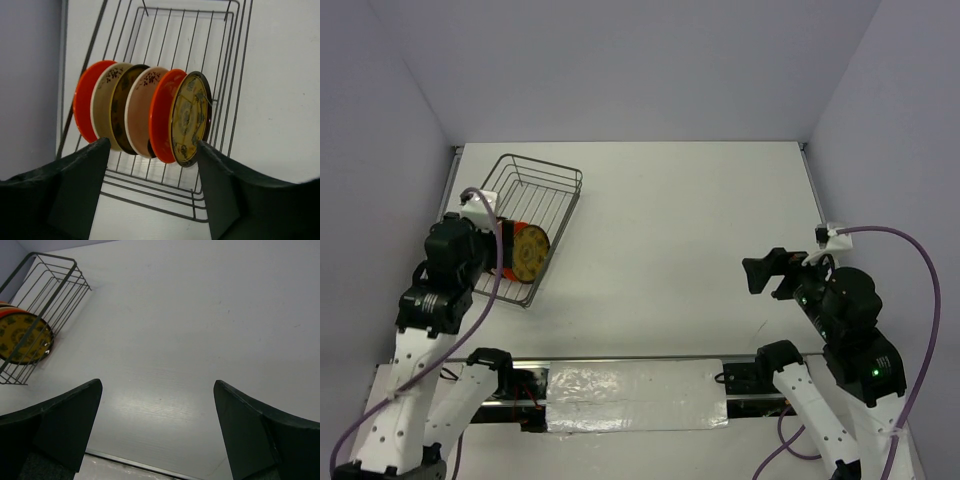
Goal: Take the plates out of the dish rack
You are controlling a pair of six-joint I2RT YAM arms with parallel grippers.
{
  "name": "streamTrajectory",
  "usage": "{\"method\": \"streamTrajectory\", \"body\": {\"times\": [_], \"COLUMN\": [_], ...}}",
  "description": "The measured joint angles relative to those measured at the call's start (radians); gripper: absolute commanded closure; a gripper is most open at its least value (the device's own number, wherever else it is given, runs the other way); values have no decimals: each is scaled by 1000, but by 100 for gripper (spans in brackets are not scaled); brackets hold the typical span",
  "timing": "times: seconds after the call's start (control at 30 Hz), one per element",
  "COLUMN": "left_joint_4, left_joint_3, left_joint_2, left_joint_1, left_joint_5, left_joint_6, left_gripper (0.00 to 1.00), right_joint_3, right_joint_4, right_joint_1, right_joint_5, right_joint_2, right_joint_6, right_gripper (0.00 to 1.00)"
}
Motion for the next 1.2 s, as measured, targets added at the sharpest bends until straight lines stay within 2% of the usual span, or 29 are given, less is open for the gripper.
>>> {"method": "streamTrajectory", "body": {"times": [0.03, 0.27, 0.43, 0.57, 0.77, 0.93, 1.03, 1.1, 1.13, 1.2], "left_joint_4": [10, 104, 188, 246, 331, 364, 370, 372, 370, 363], "left_joint_3": [-7, -70, -130, -178, -223, -228, -228, -228, -228, -228], "left_joint_2": [24, 166, 234, 273, 330, 373, 379, 379, 377, 369], "left_joint_1": [0, 0, 0, 2, 16, 32, 40, 43, 44, 47], "left_joint_5": [-3, 19, 26, 25, 18, 23, 27, 35, 37, 34], "left_joint_6": [10, 60, 63, 65, 72, 89, 87, 89, 93, 102], "left_gripper": [29, 31, 37, 37, 46, 63, 79, 84, 95, 100], "right_joint_3": [-7, -78, -87, -87, -88, -101, -104, -104, -104, -104], "right_joint_4": [8, 35, 51, 58, 66, 75, 76, 77, 76, 76], "right_joint_1": [0, 0, 0, 0, 0, 0, 0, 0, 0, 0], "right_joint_5": [-6, -31, -40, -48, -62, -76, -77, -76, -76, -75], "right_joint_2": [0, -2, -2, -2, -2, -2, -2, -2, -2, -2], "right_joint_6": [3, 27, 30, 31, 38, 47, 50, 50, 51, 52], "right_gripper": [0, 0, 0, 0, 0, 0, 0, 0, 0, 0]}}
